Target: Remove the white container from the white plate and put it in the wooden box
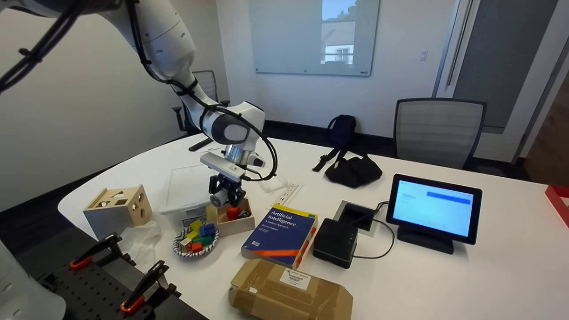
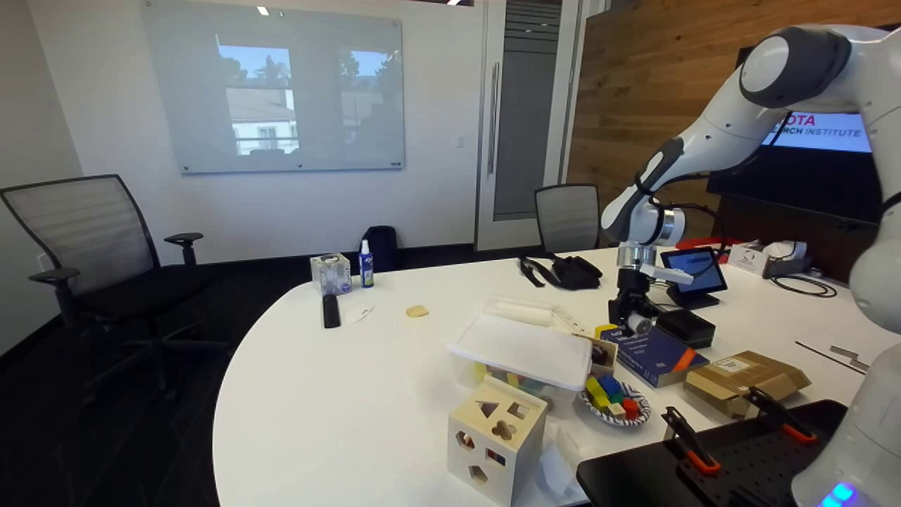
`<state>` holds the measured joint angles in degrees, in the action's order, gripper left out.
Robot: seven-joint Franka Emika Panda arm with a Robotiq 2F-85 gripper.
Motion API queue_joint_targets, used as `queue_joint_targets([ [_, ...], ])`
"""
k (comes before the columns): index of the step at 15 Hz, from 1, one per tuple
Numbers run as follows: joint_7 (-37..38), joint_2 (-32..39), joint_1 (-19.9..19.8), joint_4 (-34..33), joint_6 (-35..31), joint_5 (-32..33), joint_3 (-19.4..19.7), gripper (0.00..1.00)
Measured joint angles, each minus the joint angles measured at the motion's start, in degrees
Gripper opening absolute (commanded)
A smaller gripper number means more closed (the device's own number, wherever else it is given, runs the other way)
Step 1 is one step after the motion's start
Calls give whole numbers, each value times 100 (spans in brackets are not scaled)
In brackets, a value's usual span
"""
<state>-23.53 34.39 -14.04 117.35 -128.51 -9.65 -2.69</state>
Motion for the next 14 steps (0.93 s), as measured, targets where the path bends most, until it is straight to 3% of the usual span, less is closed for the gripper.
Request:
queue_joint_targets([
  [10,38,1484,160,-2068,795,9,-127,2],
  [11,41,1593,202,-2206,854,10,-128,32],
  [12,42,1690,235,-2325,901,10,-129,34],
  [14,46,1842,270,-2495,935,9,-129,48],
])
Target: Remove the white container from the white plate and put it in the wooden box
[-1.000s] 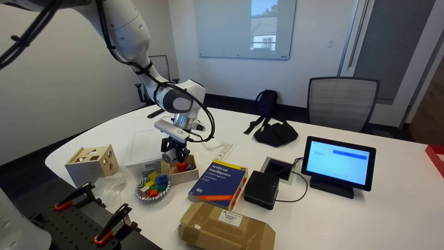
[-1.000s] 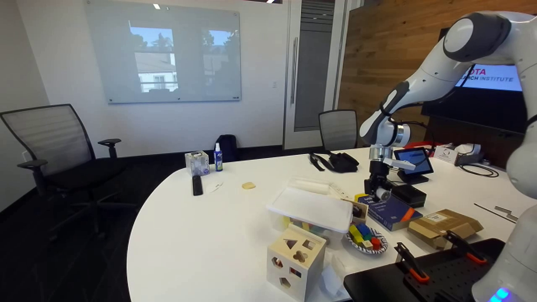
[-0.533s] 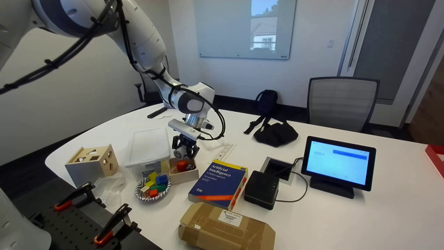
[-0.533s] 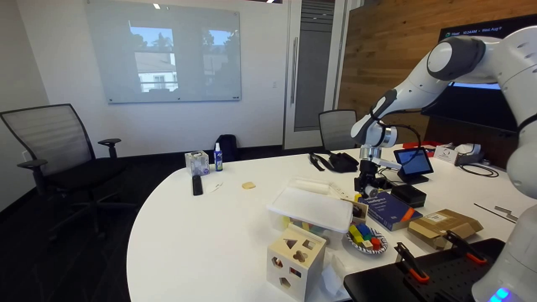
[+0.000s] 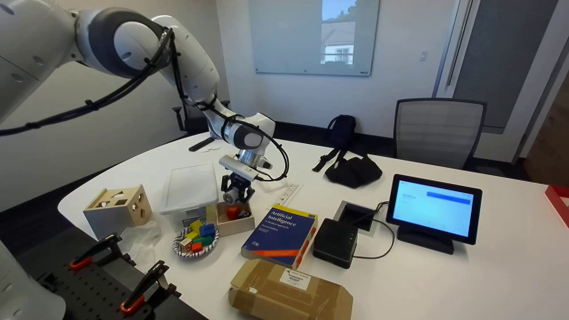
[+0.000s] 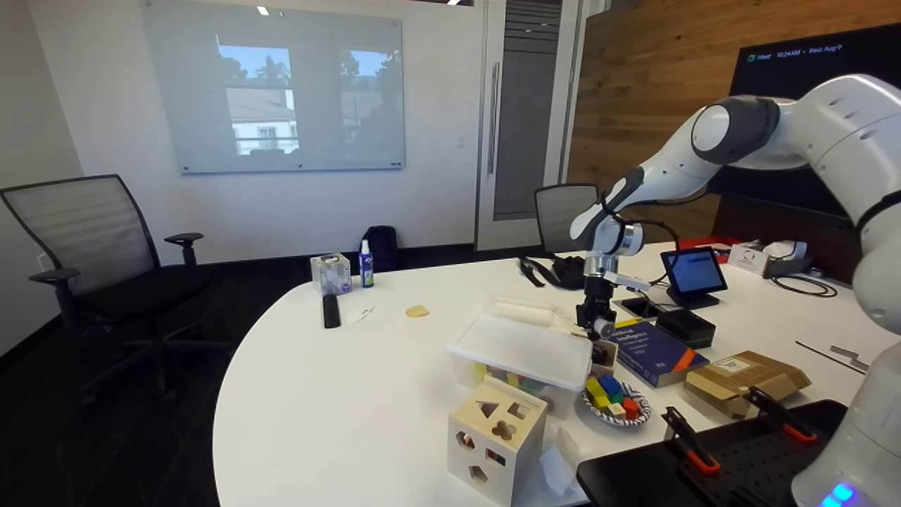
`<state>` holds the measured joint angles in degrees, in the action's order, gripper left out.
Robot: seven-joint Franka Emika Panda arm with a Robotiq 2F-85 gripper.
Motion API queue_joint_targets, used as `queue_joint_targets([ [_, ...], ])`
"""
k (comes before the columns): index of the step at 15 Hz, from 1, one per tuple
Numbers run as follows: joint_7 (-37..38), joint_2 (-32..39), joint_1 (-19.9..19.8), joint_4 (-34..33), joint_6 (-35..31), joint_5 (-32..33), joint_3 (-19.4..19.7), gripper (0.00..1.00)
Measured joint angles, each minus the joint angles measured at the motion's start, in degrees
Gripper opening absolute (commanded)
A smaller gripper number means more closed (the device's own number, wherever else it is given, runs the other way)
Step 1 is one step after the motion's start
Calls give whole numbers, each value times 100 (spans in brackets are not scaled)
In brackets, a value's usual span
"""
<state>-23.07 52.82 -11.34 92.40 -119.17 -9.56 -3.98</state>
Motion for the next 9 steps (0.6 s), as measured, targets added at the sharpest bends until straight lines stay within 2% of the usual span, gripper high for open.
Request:
queue_joint_targets([
  [6,-1,74,-37,-83,0,-1,1,94],
  [7,-1,74,-41,-84,0,-1,1,99],
  [9,-1,74,-42,-84,0,-1,1,100],
])
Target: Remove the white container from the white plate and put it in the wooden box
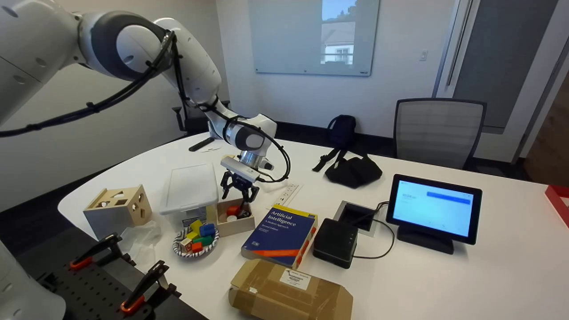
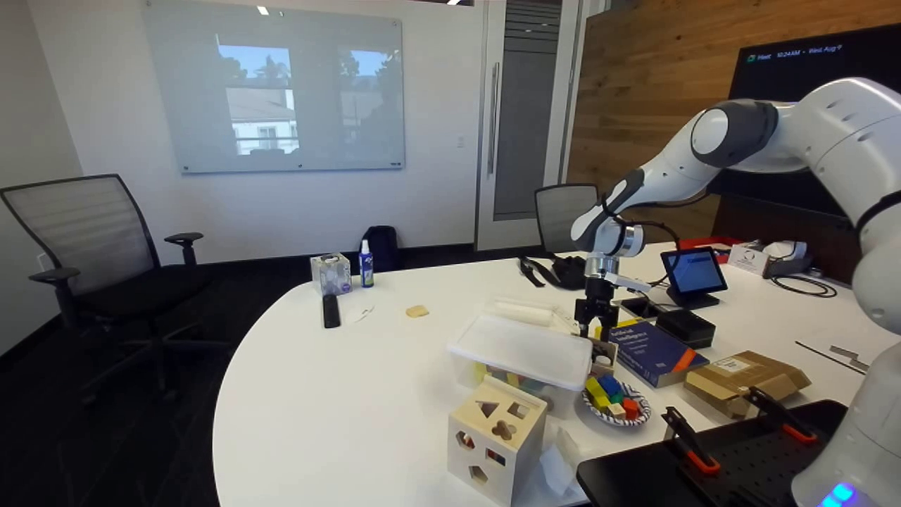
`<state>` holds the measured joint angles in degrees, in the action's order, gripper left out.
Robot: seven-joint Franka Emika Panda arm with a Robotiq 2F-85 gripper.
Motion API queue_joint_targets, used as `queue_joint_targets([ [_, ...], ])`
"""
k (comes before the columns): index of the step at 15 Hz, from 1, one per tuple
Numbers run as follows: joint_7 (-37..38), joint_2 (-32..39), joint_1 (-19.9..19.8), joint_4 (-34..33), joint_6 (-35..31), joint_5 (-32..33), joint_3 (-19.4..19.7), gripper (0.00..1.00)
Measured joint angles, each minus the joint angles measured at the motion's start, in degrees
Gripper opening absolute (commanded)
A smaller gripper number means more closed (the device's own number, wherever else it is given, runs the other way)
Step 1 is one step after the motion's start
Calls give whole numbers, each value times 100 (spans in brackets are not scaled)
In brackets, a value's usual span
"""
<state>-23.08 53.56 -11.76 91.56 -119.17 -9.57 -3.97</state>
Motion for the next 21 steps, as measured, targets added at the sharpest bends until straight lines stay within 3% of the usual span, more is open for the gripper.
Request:
queue_joint_targets([
  [9,-4,-411,12,353,0,-4,-21,100],
  [21,-15,-3403,324,3246,-73,-4,-24,100],
])
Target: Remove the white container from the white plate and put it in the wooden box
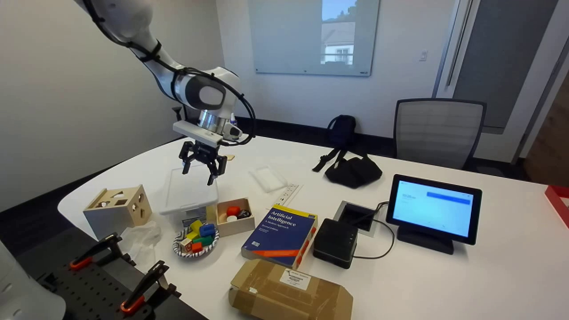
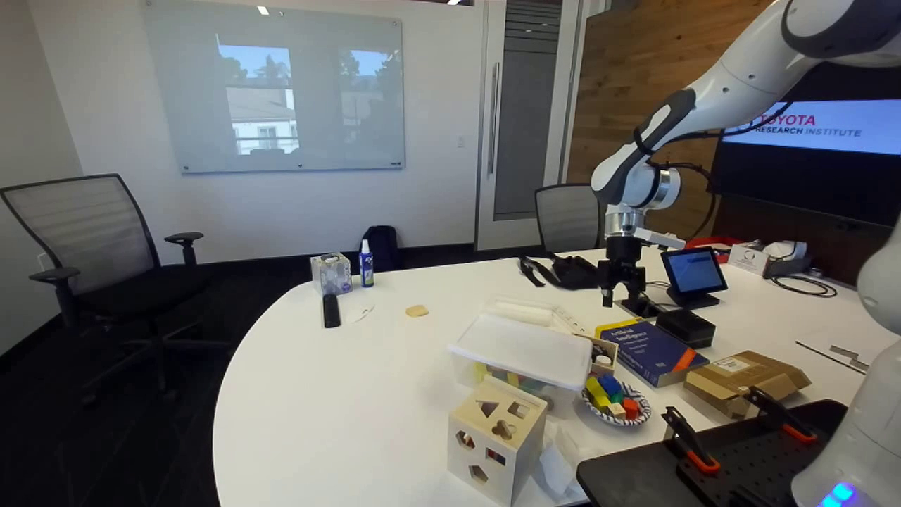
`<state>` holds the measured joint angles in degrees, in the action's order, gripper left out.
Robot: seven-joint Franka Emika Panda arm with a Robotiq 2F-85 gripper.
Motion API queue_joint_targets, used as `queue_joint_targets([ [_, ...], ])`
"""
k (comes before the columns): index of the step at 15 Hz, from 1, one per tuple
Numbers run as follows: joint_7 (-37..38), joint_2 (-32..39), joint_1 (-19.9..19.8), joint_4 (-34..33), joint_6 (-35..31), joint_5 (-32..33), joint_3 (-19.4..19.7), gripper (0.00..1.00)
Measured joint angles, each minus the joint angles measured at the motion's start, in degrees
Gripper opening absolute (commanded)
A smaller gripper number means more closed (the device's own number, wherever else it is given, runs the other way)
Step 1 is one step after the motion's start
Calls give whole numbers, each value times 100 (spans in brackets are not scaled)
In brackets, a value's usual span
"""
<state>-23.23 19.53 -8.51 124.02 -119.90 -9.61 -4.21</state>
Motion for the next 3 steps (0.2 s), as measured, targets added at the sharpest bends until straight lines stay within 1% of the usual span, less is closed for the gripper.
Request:
queue_joint_targets([
  [3,0,-388,101,404,-37,0,1,100],
])
